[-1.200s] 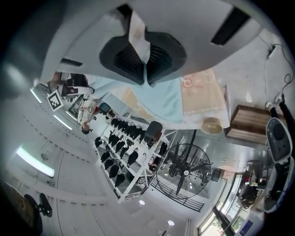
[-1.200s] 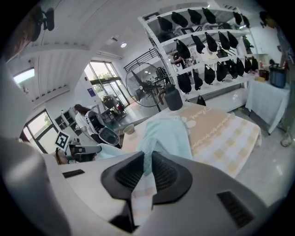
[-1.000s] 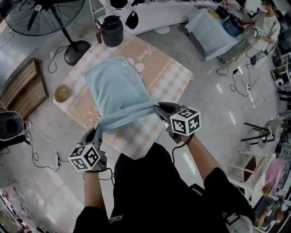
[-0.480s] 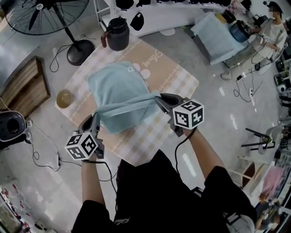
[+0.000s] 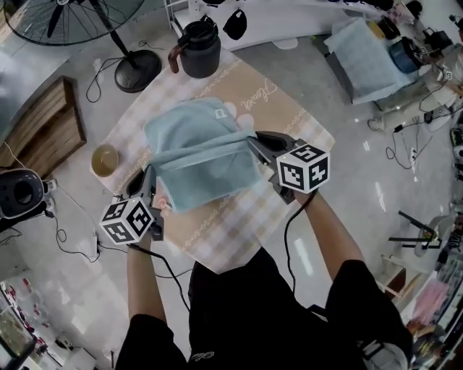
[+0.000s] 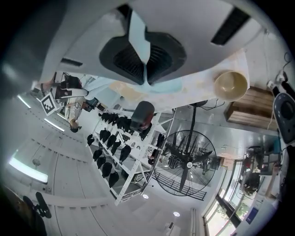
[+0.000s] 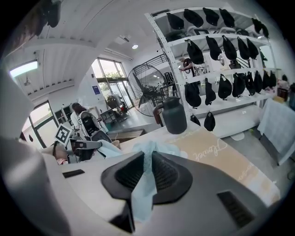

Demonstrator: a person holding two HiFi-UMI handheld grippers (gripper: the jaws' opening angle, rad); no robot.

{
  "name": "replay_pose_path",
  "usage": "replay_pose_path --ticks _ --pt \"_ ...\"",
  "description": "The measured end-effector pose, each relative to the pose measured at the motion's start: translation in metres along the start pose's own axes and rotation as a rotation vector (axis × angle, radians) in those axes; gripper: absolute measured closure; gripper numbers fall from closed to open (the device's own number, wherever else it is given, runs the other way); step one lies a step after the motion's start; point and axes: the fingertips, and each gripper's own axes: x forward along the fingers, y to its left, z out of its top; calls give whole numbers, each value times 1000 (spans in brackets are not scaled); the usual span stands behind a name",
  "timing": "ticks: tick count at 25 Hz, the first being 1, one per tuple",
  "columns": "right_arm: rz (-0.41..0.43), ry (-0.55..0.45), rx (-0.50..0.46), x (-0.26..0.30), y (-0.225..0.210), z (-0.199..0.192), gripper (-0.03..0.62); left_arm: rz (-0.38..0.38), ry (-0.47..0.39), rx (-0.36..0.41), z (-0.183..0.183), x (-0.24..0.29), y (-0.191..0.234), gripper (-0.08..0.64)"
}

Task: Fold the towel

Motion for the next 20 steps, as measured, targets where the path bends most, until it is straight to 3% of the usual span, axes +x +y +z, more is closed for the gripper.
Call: replay_pose_path --ticks 11,20 --pt "79 67 -18 89 -40 27 538 85 14 -13 18 54 52 538" --pt "68 108 136 146 -78 27 531 122 81 -88 9 112 94 538"
